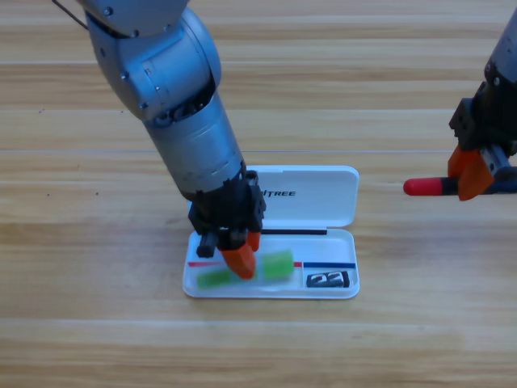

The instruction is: Clean up eraser and pencils

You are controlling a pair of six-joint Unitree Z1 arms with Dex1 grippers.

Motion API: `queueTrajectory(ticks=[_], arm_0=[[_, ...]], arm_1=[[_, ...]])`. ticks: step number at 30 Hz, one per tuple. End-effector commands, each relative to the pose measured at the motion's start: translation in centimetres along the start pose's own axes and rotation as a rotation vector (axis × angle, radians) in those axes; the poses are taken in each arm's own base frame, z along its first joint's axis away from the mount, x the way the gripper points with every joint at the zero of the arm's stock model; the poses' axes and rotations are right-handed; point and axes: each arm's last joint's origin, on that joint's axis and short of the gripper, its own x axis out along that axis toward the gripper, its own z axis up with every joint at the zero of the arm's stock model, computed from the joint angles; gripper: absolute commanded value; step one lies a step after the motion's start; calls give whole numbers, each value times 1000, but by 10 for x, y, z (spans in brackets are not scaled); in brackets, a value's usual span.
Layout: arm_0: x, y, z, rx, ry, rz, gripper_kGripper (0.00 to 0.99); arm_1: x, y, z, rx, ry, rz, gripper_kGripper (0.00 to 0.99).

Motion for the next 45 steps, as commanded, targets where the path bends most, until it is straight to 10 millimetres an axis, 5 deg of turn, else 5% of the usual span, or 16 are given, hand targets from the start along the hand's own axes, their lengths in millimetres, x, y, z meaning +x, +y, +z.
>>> queueTrajectory(ticks=[1,17,22,28,35,40,45], arm_0=[[18,-2,6,-6,19,-22,982],[7,-4,5,-1,11,-5,990],[-15,-7,-2,-11,5,-9,990],[-83,-5,-41,-69,-17,13,990],[-162,-12,-113,-148,-58,133,989],[-173,-1,-156,-235,-128,146,974],[-165,17,-186,-291,-228,98,686]], arm_1=[[7,24,20,-56,-4,80,0],[23,20,42,-76,12,113,0],[27,17,45,-77,17,119,0],[29,15,48,-79,21,124,0],[33,16,62,-79,29,139,0],[53,9,86,-80,54,171,0],[72,5,116,-72,58,173,0]])
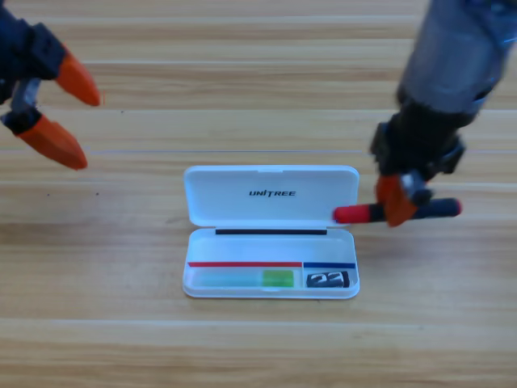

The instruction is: Clean up eraser and pencils

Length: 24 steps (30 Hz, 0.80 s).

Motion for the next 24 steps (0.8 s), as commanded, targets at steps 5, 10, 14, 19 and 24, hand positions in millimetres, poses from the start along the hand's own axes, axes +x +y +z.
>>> queueTrajectory(ticks=[5,10,14,19,24], arm_0=[[27,47,-58,-150,-79,-85,333],[38,55,-70,-126,-80,-82,0],[44,60,-81,-153,-98,-74,0],[46,64,-91,-159,-106,-62,0],[50,65,-94,-143,-103,-67,0]], arm_1=[[80,-19,70,-11,70,105,0],[98,-30,88,9,69,84,0],[113,-43,97,26,87,58,0],[124,-49,100,33,101,42,0],[128,-52,102,36,105,38,0]])
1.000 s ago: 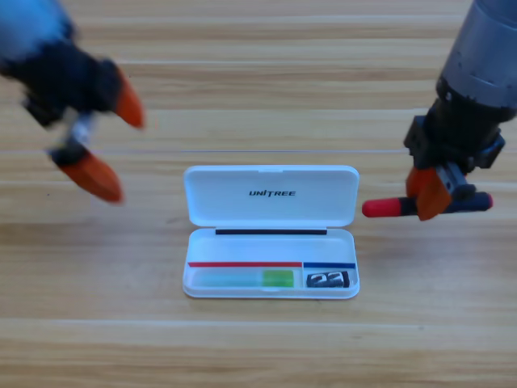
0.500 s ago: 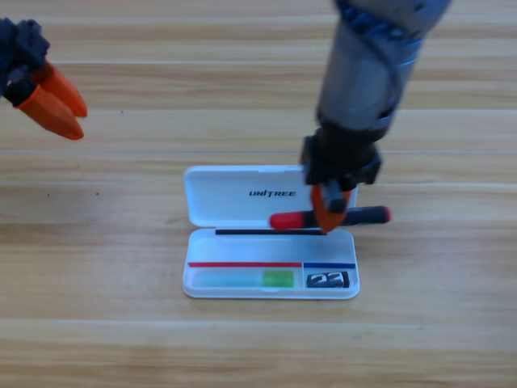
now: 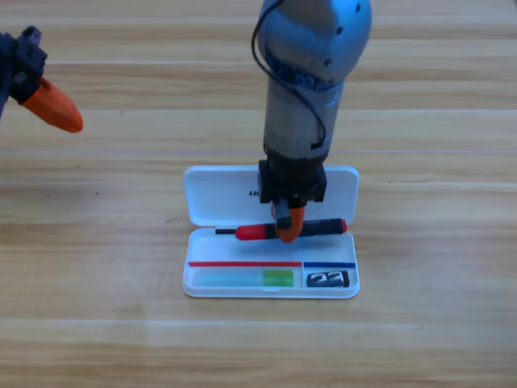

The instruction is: Clean up eraser and pencils

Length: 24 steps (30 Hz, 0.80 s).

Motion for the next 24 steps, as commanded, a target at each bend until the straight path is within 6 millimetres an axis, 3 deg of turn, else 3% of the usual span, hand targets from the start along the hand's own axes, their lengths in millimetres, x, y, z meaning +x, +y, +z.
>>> queueTrajectory(ticks=[1,14,16,17,18,24], arm_0=[[16,7,-20,-37,12,-44,0],[18,7,-21,-35,13,-52,0],[18,8,-22,-36,13,-51,0],[18,7,-21,-34,14,-51,0],[18,7,-21,-34,14,-51,0],[21,8,-22,-37,20,-56,0]], arm_1=[[39,4,12,-12,65,48,0],[35,5,13,11,55,46,28],[35,5,13,19,53,46,643],[33,5,13,26,51,44,868],[32,5,13,31,48,41,920],[20,9,13,30,29,42,990]])
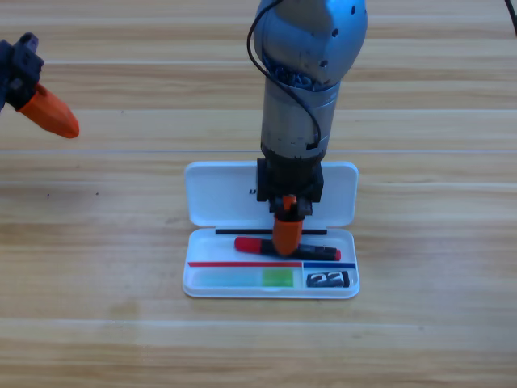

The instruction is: Clean up eraser and pencils

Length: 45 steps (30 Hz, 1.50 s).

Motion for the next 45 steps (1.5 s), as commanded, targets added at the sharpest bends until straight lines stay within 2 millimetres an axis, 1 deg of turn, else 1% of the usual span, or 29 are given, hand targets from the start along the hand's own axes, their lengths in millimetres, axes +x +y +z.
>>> queueTrajectory(ticks=[1,3,4,5,7,10,12,14,16,18,20,23,26,30,34,40,45], arm_0=[[18,7,-15,-39,16,-45,0],[20,9,-15,-38,14,-41,0],[22,10,-16,-41,13,-40,0],[22,11,-16,-42,10,-38,0],[24,14,-15,-41,-4,-40,0],[28,19,-15,-43,-15,-44,0],[32,22,-16,-44,-19,-48,0],[37,26,-17,-45,-30,-52,0],[42,29,-17,-42,-43,-58,0],[52,33,-18,-39,-57,-71,0],[64,37,-16,-25,-73,-81,0],[84,44,-14,-5,-109,-96,0],[104,52,-10,17,-139,-112,0],[128,56,5,40,-151,-141,0],[148,52,25,67,-155,-167,0],[165,40,49,98,-157,-206,0],[176,32,60,117,-155,-228,0]], arm_1=[[12,13,10,-24,21,47,990],[-5,22,9,-35,-7,82,990],[-20,30,6,-43,-32,104,990],[-37,40,4,-51,-60,119,990],[-79,62,-8,-70,-120,122,990],[-141,102,-38,-101,-191,98,990],[-172,127,-65,-111,-228,88,990],[-195,150,-93,-117,-266,89,990],[-206,167,-115,-118,-288,99,990],[-212,173,-137,-88,-325,105,989],[-212,176,-153,-62,-362,80,989],[-212,182,-169,-43,-454,42,989],[-211,190,-177,-21,-540,18,989],[-210,193,-179,16,-607,-4,989],[-208,191,-177,44,-622,-8,989],[-204,191,-176,51,-625,9,989],[-203,190,-175,53,-625,20,989]])
